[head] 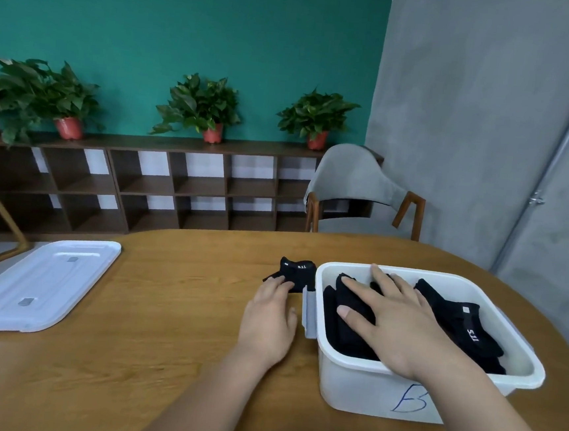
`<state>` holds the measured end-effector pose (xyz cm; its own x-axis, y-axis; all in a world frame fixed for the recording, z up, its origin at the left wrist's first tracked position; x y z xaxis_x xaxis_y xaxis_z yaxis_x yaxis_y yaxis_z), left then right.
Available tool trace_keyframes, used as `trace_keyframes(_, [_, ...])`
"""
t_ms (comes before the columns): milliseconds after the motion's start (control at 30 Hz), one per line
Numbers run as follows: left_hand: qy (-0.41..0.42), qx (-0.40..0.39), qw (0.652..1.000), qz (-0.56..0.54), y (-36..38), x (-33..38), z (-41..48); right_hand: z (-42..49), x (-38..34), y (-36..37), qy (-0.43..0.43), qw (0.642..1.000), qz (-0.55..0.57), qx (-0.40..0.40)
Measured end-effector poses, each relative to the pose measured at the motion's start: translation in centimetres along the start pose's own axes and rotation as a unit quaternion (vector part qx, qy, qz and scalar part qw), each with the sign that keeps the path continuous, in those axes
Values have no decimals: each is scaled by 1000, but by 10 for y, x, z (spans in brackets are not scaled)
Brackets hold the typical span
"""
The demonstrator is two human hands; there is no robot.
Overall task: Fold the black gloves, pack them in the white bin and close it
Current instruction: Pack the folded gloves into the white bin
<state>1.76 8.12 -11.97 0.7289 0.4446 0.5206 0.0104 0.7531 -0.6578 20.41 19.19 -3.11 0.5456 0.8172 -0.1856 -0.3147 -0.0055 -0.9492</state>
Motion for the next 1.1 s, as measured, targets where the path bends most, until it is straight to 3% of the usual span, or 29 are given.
trace_keyframes(167, [93, -67, 986, 121, 44, 6, 24, -2, -1, -7, -3, 999, 13, 40])
trace_keyframes(333, [89, -115, 969, 197, 80, -16, 28, -3, 0, -3, -8, 999, -1, 33])
trace_keyframes(667, [75, -73, 971, 216, 60, -12, 24, 0, -1, 1, -7, 1000, 17, 16])
trace_keyframes(1100, [44, -35, 990, 126, -4, -9, -28, 8, 1, 10, -27, 999, 26, 1])
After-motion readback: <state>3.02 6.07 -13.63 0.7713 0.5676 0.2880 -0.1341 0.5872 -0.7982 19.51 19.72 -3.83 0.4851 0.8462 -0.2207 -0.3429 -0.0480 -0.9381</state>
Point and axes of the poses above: each hand's wrist, its own z-axis towards the middle knuckle, its own y-axis out of the palm, x = y × z, the point moved 9 cm from there along z, towards the middle knuckle, and after that the axes turned 15 degrees about x, right-handed, at the moved point
